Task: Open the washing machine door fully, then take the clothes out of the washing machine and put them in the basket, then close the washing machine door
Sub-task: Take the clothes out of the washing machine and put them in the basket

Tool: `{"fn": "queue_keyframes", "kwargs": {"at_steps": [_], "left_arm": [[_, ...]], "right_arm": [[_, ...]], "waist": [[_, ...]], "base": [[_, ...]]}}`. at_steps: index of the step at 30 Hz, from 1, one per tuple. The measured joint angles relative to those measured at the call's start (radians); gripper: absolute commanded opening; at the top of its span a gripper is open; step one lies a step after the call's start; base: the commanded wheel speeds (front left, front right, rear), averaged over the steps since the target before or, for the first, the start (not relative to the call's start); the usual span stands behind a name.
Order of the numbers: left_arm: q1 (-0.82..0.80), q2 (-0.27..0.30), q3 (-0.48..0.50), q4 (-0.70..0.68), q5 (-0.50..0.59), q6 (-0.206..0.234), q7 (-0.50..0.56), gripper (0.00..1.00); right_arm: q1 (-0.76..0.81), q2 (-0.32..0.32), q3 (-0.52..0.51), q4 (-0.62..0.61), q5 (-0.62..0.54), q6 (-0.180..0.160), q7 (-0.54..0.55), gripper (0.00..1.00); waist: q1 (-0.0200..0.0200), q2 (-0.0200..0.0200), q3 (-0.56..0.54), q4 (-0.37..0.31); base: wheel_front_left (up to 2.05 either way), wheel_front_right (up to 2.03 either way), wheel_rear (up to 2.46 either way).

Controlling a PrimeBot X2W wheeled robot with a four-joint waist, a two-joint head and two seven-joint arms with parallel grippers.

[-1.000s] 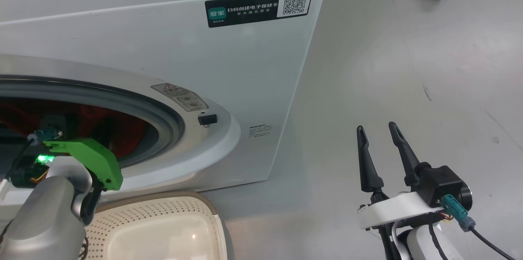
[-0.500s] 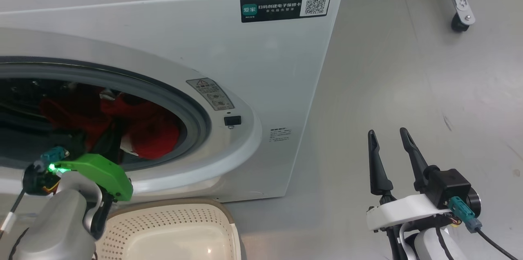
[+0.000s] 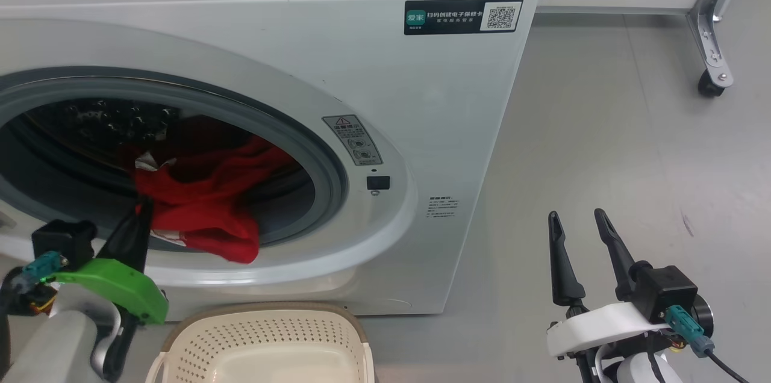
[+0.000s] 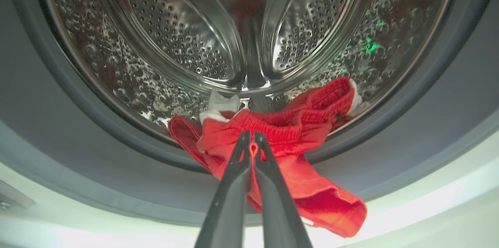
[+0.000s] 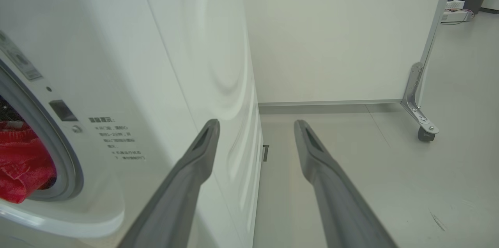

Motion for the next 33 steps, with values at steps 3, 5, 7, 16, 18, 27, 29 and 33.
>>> {"fn": "queue_keyframes", "kwargs": {"at_steps": [3, 5, 7, 16, 18, 27, 29, 33], "left_arm": [[0.016, 0.014, 0.069, -0.095, 0.018, 0.000, 0.000, 0.00], [0.016, 0.026, 0.110, -0.166, 0.039, 0.000, 0.000, 0.00], [0.021, 0.029, 0.147, -0.230, 0.064, 0.000, 0.000, 0.00], [0.129, 0.020, 0.269, -0.492, 0.161, 0.000, 0.000, 0.00], [0.142, 0.017, 0.283, -0.517, 0.168, 0.000, 0.000, 0.00], [0.210, -0.018, 0.376, -0.770, 0.272, 0.000, -0.003, 0.00], [0.214, -0.023, 0.389, -0.830, 0.290, 0.000, -0.005, 0.00], [0.226, -0.036, 0.403, -0.933, 0.324, 0.000, -0.006, 0.00]], "right_arm": [[0.005, 0.000, -0.001, 0.000, 0.000, 0.005, 0.000, 1.00], [0.005, 0.000, -0.002, 0.000, 0.000, 0.008, 0.000, 1.00], [0.007, 0.000, -0.004, 0.000, 0.000, 0.012, 0.000, 1.00], [0.014, 0.000, -0.011, 0.000, -0.002, 0.021, 0.000, 1.00], [0.014, 0.000, -0.012, 0.000, -0.002, 0.021, 0.000, 1.00], [0.025, 0.000, -0.018, 0.000, -0.002, 0.026, 0.000, 1.00], [0.025, 0.000, -0.018, 0.000, -0.002, 0.029, 0.000, 1.00], [0.025, 0.000, -0.018, 0.000, -0.002, 0.030, 0.000, 1.00]], "waist": [[0.0000, 0.0000, -0.010, 0.011], [0.0000, 0.0000, -0.014, 0.016], [0.0000, 0.0000, -0.016, 0.020], [0.0000, 0.0000, -0.024, 0.032], [0.0000, 0.0000, -0.025, 0.033], [0.0000, 0.0000, -0.025, 0.038], [0.0000, 0.0000, -0.025, 0.040], [0.0000, 0.0000, -0.023, 0.041]], "base": [[0.00, 0.00, 0.00], [0.00, 0.00, 0.00], [0.00, 0.00, 0.00], [0.00, 0.00, 0.00], [0.00, 0.00, 0.00], [0.00, 0.00, 0.00], [0.00, 0.00, 0.00], [0.00, 0.00, 0.00]]}}
